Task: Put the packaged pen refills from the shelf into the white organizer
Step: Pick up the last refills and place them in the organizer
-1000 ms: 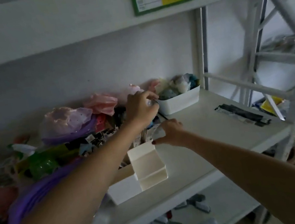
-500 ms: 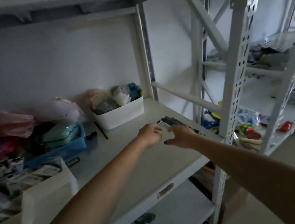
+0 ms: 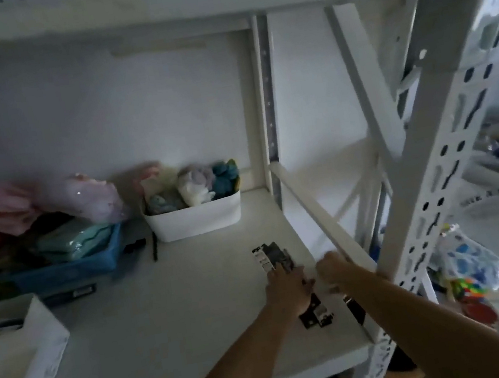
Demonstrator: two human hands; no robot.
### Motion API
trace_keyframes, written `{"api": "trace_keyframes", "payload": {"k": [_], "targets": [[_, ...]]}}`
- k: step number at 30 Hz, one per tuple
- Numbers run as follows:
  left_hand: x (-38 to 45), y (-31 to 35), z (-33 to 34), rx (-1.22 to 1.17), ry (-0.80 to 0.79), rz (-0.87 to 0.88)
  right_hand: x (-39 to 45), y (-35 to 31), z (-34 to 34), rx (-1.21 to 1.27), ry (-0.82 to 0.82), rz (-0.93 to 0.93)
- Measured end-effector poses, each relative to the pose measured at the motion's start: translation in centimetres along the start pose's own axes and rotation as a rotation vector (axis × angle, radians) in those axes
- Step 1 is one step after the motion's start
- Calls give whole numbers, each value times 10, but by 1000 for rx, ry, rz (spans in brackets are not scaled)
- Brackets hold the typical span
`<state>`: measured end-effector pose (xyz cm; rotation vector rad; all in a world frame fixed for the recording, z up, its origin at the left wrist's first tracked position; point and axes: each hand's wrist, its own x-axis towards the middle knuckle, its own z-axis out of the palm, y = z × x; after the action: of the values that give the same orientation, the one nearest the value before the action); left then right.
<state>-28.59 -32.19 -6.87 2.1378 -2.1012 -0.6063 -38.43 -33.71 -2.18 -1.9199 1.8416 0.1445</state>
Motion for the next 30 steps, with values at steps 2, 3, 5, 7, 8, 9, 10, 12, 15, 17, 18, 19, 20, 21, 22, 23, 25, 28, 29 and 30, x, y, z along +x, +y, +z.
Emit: {"api": "trace_keyframes", "payload": {"k": [2, 3, 5, 7, 8, 9, 10, 12, 15, 17, 18, 19, 20, 21, 22, 23, 25, 28, 29, 30], "targets": [[-5, 6, 1, -114, 140, -90, 15, -1, 6, 170, -4, 67], [-9, 8, 0, -170, 215, -144, 22, -3, 10, 276, 46, 6], [-15, 8, -2, -292, 292, -260, 30, -12, 18, 453, 125, 23], [-20, 5, 1, -421, 292, -322, 28, -23, 20, 542, 55, 36], [-22, 4, 1, -495, 280, -330, 28, -27, 21, 577, 14, 51], [-23, 3, 0, -564, 276, -340, 31, -30, 21, 605, -17, 53], [-26, -1, -1, -618, 281, -358, 30, -34, 21, 686, -81, 56], [-34, -11, -6, -710, 284, -409, 31, -44, 24, 789, -171, 55], [-53, -36, -12, -974, 252, -448, 19, -71, 39, 837, -305, -6], [-71, -61, -19, -1124, 315, -442, 7, -98, 52, 801, -344, -64], [-79, -75, -24, -1174, 357, -432, 2, -111, 58, 761, -326, -88], [-89, -90, -29, -1200, 397, -413, -1, -126, 66, 761, -284, -105], [-97, -101, -35, -1204, 430, -400, -6, -140, 70, 811, -256, -113], [-109, -116, -44, -1188, 468, -389, -13, -160, 76, 919, -259, -122], [-120, -131, -53, -1169, 506, -375, -22, -180, 80, 1029, -259, -131], [-132, -147, -65, -1155, 542, -351, -34, -203, 83, 1116, -256, -152], [-152, -165, -92, -1125, 583, -264, -50, -240, 72, 1226, -229, -217], [-200, -225, -144, -1093, 699, -160, -93, -322, 65, 1300, -206, -433], [-216, -243, -165, -1097, 741, -146, -107, -346, 60, 1313, -181, -514], [-232, -261, -186, -1072, 788, -124, -122, -370, 54, 1334, -147, -602]]}}
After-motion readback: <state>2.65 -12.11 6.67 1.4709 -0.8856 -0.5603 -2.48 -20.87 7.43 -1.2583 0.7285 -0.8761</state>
